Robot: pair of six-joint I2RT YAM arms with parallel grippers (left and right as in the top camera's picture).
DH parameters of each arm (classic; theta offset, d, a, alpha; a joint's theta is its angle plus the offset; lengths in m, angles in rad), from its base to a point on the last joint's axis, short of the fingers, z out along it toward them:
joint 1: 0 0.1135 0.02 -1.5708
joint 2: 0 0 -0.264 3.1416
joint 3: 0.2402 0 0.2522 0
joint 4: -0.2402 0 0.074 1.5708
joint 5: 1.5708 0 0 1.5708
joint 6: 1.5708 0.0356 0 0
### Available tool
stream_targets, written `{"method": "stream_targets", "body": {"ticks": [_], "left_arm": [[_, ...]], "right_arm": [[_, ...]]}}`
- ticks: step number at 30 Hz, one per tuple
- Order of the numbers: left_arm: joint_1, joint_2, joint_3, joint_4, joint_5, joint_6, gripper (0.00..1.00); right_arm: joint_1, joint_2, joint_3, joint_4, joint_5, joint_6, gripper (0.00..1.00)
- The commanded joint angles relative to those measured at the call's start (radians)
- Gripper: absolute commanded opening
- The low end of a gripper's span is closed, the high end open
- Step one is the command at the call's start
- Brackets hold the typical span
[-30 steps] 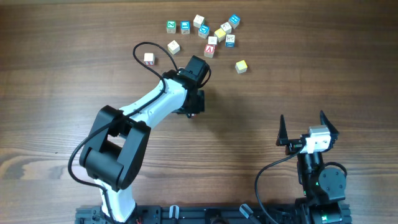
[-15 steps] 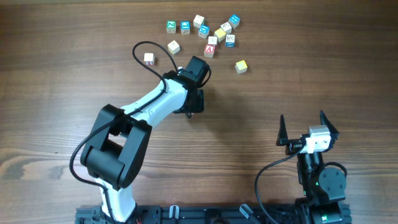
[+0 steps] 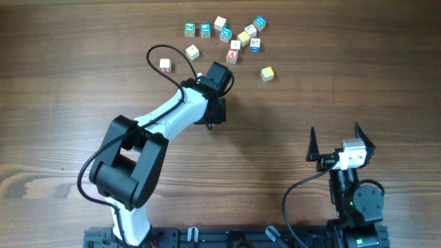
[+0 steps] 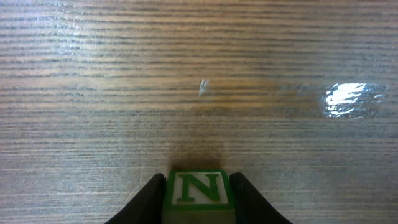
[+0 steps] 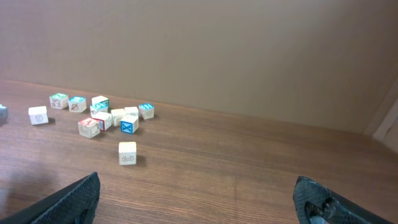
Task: Form a horizontal line
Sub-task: 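Carry the N block toward the table center and set it down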
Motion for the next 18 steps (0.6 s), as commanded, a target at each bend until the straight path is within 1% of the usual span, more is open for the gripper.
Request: {"method": "stream_targets", "body": {"ticks": [1,4,5,6,7,9,10,11,15,18], "left_arm": [[-0.001,0.015,-0.01,0.011,-0.018,0.001,0.31],[-0.001,0.015,-0.01,0.01,-0.018,0.001,0.36],[-0.001,0.015,-0.01,0.01,-0.018,0.001,0.41],[-0.001,0.015,-0.01,0.01,-0.018,0.001,0.44],[-0.001,0.015,-0.01,0.007,-0.018,0.001,0.52],[-0.001,0.015,-0.01,0.006,-0.018,0.001,0.76],[-0.001,0.015,-0.01,0.007,-0.018,0.001,0.94],[-0.001,0.015,-0.01,0.007,-0.018,0.001,0.98],[0.002,0.012,0.006,0.037,-0.074,0.002,1.0],[0.023,-0.005,0.076,0.027,-0.081,0.006,1.0]], "right_arm": [[-0.006,-0.006,-0.001,0.003,-0.009,-0.012,1.0],[-0.006,-0.006,-0.001,0.003,-0.009,-0.012,0.99],[-0.006,-0.006,-0.001,0.003,-0.009,-0.012,1.0],[-0.006,-0.006,-0.001,0.003,-0.009,-0.012,1.0],[-0.006,-0.006,-0.001,0.003,-0.009,-0.012,1.0],[-0.006,-0.006,-0.001,0.003,-0.009,-0.012,1.0],[-0.006,-0.006,-0.001,0.003,-0.009,-0.012,1.0],[-0.006,-0.006,-0.001,0.003,-0.009,-0.012,1.0],[-0.006,-0.006,-0.001,0.003,-0.009,-0.012,1.0],[-0.006,-0.006,-0.001,0.003,-0.009,-0.012,1.0]]}}
